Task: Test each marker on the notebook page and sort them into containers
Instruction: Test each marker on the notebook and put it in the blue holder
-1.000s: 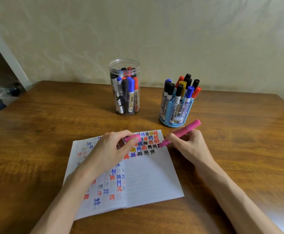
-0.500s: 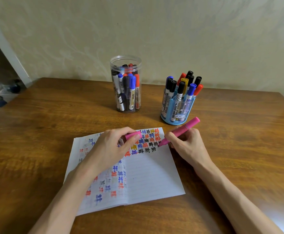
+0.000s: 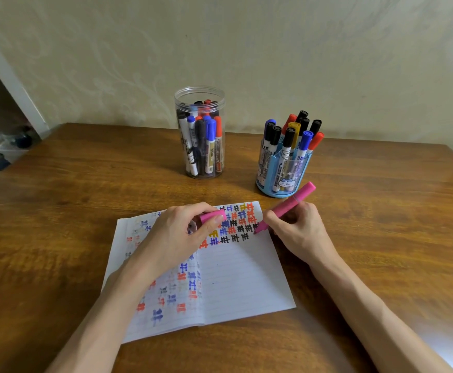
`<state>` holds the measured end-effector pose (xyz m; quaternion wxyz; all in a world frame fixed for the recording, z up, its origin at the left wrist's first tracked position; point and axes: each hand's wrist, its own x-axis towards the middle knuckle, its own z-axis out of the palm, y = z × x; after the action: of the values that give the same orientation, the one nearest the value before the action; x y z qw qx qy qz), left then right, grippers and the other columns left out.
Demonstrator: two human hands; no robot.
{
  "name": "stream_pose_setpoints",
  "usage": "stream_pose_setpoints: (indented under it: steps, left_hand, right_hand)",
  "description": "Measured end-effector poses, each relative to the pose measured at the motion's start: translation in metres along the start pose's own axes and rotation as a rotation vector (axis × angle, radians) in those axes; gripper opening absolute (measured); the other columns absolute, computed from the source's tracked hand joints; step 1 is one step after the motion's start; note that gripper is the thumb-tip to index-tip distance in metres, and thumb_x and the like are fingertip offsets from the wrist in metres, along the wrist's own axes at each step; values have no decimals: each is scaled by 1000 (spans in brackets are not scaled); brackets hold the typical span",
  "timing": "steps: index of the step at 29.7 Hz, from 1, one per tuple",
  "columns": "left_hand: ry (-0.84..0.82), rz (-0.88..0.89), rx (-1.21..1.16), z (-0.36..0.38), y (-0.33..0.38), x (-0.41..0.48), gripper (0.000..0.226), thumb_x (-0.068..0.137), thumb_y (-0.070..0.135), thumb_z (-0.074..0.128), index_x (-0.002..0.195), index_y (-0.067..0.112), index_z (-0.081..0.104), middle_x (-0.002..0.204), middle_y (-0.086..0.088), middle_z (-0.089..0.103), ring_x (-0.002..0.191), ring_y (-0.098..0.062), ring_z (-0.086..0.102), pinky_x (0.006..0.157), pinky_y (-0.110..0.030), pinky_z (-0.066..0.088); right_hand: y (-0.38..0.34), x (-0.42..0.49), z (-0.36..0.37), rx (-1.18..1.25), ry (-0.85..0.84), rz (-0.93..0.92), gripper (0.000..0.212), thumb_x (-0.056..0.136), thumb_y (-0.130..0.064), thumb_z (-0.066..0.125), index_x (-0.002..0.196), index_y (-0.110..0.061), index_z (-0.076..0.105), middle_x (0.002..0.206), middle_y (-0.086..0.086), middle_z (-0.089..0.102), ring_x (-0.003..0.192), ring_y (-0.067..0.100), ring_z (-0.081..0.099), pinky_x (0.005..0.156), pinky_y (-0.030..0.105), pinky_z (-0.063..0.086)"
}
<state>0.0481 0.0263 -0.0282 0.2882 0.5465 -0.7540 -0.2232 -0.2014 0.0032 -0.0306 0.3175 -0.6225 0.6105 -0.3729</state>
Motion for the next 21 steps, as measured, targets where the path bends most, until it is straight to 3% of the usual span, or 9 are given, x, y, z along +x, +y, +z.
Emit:
stream_pose_setpoints:
  steps: [4,9,16,21]
  left_hand:
    - [0,-3,5,1,-1,0,27,99,53,56,115,35,69,95,22,70,92,-2,66,74,-30,57]
    - [-1,-2,4,1,-1,0,27,99,54,55,114,36,69,96,22,70,93,-2,66,74,-30,57]
    - [-3,-2,5,1,-2,-1,27,99,53,56,115,35,69,97,23,70,94,-1,66,75,-31,58]
    - [-1,-1,15,1,-1,-1,26,99,52,56,114,36,69,93,22,69,92,-2,65,74,-29,56]
  right_hand:
    - [-1,-1,0,44,21,33,14,88,-25,75,76,-17,76,74,-4,76,75,16,73,70,39,62]
    - [-3,-3,0,36,-47,14,13,91,-24,76,78,-20,75,75,-8,76,73,5,72,63,24,61]
    - [-2,-2,-1,44,7,31,13,89,-24,75,78,-17,75,76,-5,76,75,12,72,68,34,61]
    - [-2,-2,0,87,8,36,14,91,-23,74,79,-16,77,68,-7,74,65,5,68,57,19,53]
